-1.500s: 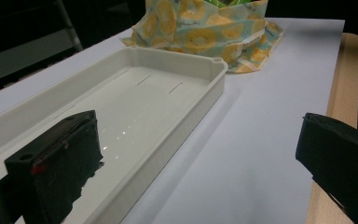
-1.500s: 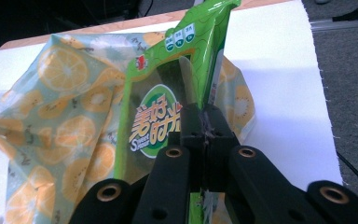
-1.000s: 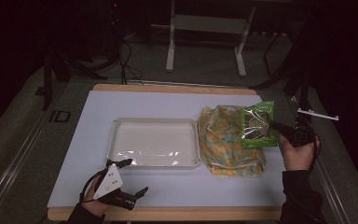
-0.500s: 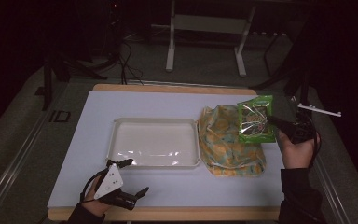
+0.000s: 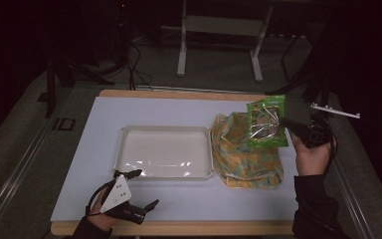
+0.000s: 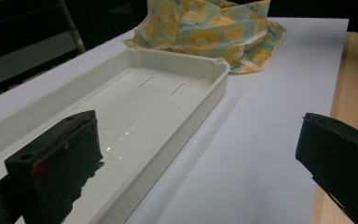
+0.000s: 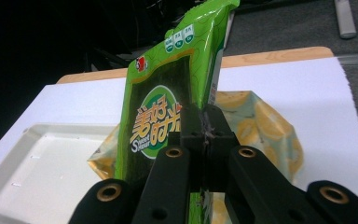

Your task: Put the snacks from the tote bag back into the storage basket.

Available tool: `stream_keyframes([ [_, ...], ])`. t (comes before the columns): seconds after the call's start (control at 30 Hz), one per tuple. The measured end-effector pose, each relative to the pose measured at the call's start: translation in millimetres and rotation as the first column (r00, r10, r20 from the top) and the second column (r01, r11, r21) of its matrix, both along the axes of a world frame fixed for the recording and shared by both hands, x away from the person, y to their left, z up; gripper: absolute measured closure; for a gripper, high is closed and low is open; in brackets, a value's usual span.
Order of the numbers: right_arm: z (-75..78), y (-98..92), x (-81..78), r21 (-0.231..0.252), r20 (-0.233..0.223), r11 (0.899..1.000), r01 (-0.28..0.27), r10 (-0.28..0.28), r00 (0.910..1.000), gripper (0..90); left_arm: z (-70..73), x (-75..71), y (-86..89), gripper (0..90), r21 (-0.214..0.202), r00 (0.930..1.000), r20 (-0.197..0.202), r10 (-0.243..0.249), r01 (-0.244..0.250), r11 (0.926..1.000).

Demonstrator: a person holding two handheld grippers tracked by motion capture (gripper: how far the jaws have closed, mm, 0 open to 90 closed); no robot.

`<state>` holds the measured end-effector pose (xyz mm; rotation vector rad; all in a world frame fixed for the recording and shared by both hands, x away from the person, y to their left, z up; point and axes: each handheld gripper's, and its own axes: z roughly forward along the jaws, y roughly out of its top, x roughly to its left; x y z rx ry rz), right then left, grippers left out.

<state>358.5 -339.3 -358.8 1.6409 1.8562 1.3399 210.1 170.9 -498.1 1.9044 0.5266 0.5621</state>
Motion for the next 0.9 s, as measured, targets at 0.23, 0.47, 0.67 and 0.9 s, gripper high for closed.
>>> stream_keyframes([
  [0.23,4.4,16.6,3.4,0.017,0.002,0.999,-0.028,0.028,0.9996,89.2,0.1,0.0,0.1,0.4,-0.001,1.0000,0.000,0.001,-0.001,1.0000],
  [0.47,11.2,39.0,5.8,0.012,0.020,0.998,-0.063,0.062,0.9979,89.2,0.3,-0.7,0.2,0.4,0.000,1.0000,0.001,0.000,0.000,1.0000],
  [0.67,13.4,53.2,7.8,0.020,0.025,0.996,-0.088,0.087,0.9958,89.2,0.3,-0.8,-0.1,0.4,-0.001,1.0000,0.001,-0.003,0.003,1.0000],
  [0.9,10.7,66.6,8.7,0.042,0.031,0.993,-0.111,0.109,0.9935,89.2,0.9,-1.5,0.0,0.5,-0.006,1.0000,0.004,-0.003,0.003,1.0000],
])
